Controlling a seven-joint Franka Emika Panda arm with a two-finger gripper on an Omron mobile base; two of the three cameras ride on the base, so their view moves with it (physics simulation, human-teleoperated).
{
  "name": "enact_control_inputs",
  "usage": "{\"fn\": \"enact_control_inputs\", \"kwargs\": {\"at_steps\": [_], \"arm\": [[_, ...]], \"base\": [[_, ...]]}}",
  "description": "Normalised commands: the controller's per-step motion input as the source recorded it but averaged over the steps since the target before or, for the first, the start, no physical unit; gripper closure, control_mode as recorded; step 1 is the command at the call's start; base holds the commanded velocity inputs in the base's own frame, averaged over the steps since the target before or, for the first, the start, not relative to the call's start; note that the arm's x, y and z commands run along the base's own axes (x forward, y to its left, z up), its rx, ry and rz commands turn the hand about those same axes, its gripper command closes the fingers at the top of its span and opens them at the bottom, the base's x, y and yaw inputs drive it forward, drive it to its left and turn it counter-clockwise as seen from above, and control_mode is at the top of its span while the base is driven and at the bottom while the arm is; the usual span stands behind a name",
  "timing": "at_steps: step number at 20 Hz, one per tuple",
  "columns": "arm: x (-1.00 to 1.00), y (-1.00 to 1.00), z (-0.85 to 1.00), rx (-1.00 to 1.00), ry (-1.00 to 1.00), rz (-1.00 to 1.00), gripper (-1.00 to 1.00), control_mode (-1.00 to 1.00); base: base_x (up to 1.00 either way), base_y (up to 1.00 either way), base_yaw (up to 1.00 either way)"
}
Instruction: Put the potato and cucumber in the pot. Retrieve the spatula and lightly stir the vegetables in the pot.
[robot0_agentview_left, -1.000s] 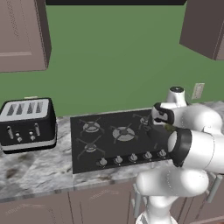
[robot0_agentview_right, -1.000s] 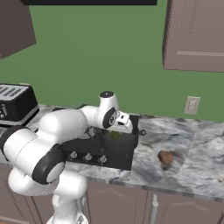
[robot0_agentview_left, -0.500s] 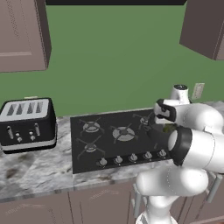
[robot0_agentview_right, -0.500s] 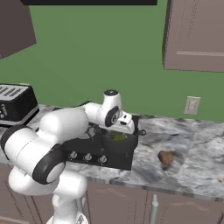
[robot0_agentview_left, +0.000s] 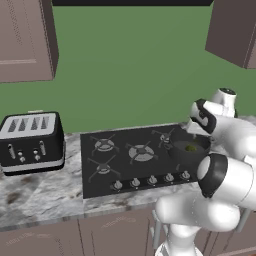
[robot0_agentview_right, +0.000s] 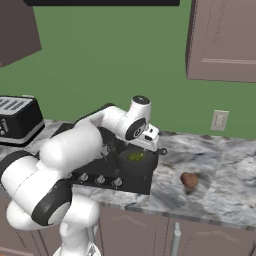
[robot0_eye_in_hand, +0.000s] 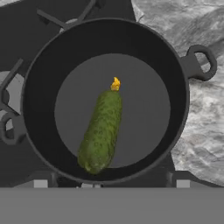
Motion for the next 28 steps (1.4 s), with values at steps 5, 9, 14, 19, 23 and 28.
{"fn": "enact_control_inputs", "kwargs": {"at_steps": [5,9,14,19,23,28], "arm": [[-0.55,-0.45,0.48,0.02,0.0,-0.03,-1.0,-1.0],[-0.61,-0.69,0.17,0.0,0.0,-0.05,-1.0,-1.0],[-0.46,-0.69,0.0,0.0,0.04,-0.08,-1.0,-1.0],[-0.2,-0.59,-0.04,0.0,0.09,-0.1,-1.0,-1.0],[-0.1,-0.58,0.0,0.0,0.07,-0.08,-1.0,-1.0],[-0.02,-0.5,-0.18,0.0,0.09,-0.04,-1.0,-1.0]], "base": [[0.0,0.0,0.0],[0.0,0.0,0.0],[0.0,0.0,0.0],[0.0,0.0,0.0],[0.0,0.0,0.0],[0.0,0.0,0.0]]}}
